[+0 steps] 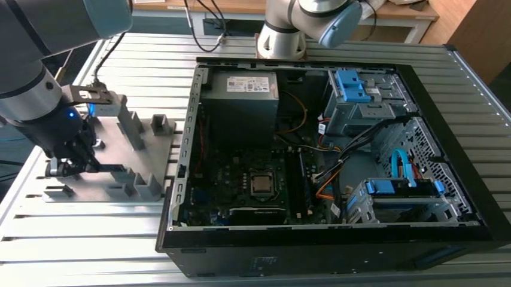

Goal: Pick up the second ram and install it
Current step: 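Pick up the second ram and move it above second insertion slot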

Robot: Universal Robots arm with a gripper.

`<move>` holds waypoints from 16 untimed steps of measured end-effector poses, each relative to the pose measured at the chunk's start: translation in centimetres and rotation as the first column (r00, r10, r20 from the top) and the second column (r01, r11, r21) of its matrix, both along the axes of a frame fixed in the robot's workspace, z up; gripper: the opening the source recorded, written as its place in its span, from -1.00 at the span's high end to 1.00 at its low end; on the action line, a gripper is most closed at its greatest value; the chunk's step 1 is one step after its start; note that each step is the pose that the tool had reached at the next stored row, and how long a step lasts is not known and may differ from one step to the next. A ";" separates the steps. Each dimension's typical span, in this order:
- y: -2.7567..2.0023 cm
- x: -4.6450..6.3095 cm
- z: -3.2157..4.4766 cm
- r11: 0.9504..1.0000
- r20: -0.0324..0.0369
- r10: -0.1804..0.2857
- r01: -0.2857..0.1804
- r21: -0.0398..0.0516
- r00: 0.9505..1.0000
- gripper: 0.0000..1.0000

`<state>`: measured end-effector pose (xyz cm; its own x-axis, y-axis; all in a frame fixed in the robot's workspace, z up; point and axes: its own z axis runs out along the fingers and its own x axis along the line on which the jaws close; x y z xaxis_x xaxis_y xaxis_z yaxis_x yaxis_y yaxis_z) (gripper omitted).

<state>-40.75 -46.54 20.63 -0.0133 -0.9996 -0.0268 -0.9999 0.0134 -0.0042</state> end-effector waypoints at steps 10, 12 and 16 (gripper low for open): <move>0.00 0.0 1.10 1.000 0.000 0.000 0.000 0.000 1.000 0.73; 0.00 0.0 1.35 1.000 0.000 0.000 0.000 0.000 1.000 0.73; 0.00 0.0 1.88 1.000 0.000 0.000 0.000 0.000 1.000 0.73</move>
<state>-40.76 -46.53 22.50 -0.0133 -0.9996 -0.0268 -0.9999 0.0134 -0.0042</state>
